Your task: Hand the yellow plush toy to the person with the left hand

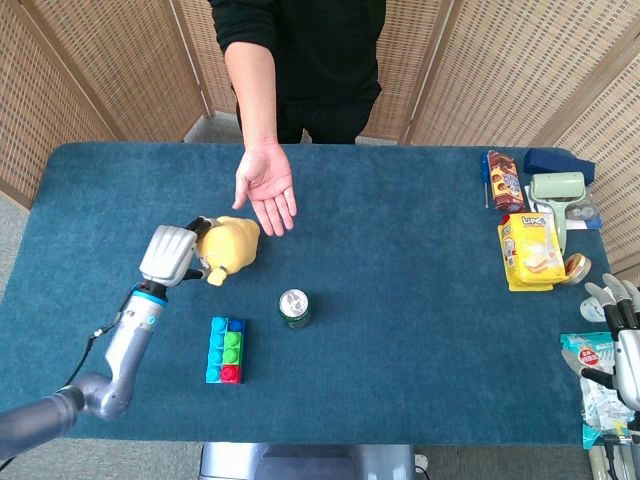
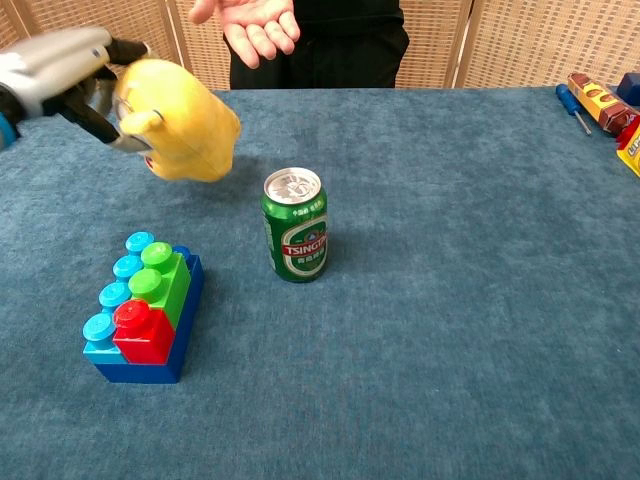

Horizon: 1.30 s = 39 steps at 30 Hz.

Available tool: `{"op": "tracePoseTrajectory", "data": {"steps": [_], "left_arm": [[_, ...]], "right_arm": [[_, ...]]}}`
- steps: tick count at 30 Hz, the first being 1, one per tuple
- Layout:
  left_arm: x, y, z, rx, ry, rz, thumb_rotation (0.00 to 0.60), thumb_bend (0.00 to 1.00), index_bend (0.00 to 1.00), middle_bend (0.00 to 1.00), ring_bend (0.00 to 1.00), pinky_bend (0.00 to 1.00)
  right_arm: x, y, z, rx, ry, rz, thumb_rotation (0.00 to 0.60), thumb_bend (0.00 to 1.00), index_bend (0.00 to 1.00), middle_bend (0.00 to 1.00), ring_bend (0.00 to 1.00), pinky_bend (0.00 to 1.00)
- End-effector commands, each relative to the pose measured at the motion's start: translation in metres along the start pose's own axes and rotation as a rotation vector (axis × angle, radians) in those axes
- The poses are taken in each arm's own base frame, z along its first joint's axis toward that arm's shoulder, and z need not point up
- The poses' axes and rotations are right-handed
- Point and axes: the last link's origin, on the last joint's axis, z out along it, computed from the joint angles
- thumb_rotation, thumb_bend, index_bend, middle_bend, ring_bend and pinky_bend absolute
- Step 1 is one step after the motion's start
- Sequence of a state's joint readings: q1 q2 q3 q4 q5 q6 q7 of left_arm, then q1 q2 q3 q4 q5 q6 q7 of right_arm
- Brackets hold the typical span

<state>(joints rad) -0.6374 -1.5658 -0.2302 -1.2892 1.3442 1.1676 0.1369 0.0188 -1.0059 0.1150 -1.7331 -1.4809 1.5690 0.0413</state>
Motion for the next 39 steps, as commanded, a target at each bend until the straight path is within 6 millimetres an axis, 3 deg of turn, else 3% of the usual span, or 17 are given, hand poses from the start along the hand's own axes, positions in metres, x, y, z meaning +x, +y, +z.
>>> {"op": "tracePoseTrajectory", "data": {"steps": [1,5,8,11,15,18,21,25,32,34,39], "left_arm": [[0.023,-0.001,-0.024,-0.061,0.021,0.014,0.6,0.35,0.8,0.87,0.7,0.79],[0.042,0.005,-0.046,-0.121,-0.033,-0.013,0.6,0.34,0.8,0.87,0.7,0.79],[0.074,0.014,-0.061,-0.182,-0.024,0.013,0.6,0.34,0.8,0.87,0.7,0.78],[0.105,0.03,-0.066,-0.232,0.057,0.033,0.6,0.34,0.8,0.87,0.7,0.78],[0.119,0.037,-0.063,-0.248,0.092,0.039,0.6,0.33,0.8,0.87,0.7,0.78],[0.139,0.048,-0.05,-0.257,0.18,0.065,0.6,0.33,0.8,0.87,0.7,0.77],[0.144,0.053,-0.033,-0.23,0.205,0.097,0.6,0.33,0.8,0.87,0.7,0.77],[0.145,0.058,-0.001,-0.177,0.225,0.156,0.6,0.32,0.8,0.87,0.7,0.76],[0.137,0.071,0.036,-0.135,0.21,0.164,0.6,0.3,0.8,0.86,0.69,0.71],[0.133,0.074,0.041,-0.129,0.192,0.165,0.6,0.28,0.8,0.81,0.63,0.67],[0.122,0.074,0.046,-0.084,0.144,0.185,0.6,0.24,0.56,0.36,0.31,0.5]], "right_arm": [[0.0,0.0,-0.001,0.001,0.0,0.001,0.6,0.07,0.13,0.0,0.01,0.0],[0.001,-0.001,-0.001,0.003,0.001,0.003,0.6,0.07,0.13,0.0,0.01,0.0],[0.001,-0.001,-0.002,0.004,-0.002,0.005,0.6,0.07,0.13,0.0,0.01,0.0],[0.001,-0.002,-0.003,0.01,-0.003,0.007,0.6,0.07,0.13,0.0,0.01,0.0],[0.001,-0.002,-0.003,0.01,-0.003,0.008,0.6,0.07,0.14,0.0,0.01,0.0],[0.001,-0.001,-0.002,0.005,-0.002,0.009,0.6,0.07,0.14,0.0,0.01,0.0],[0.0,-0.002,-0.001,0.008,-0.008,0.007,0.6,0.07,0.14,0.0,0.01,0.0],[-0.001,-0.002,-0.001,0.007,-0.008,0.004,0.6,0.07,0.14,0.0,0.01,0.0],[0.0,0.002,0.002,-0.007,-0.006,0.005,0.6,0.07,0.14,0.0,0.01,0.0],[0.001,0.003,0.003,-0.011,-0.003,0.005,0.6,0.07,0.14,0.0,0.01,0.0],[0.001,0.004,0.004,-0.015,-0.006,0.009,0.6,0.07,0.14,0.0,0.01,0.0]]}}
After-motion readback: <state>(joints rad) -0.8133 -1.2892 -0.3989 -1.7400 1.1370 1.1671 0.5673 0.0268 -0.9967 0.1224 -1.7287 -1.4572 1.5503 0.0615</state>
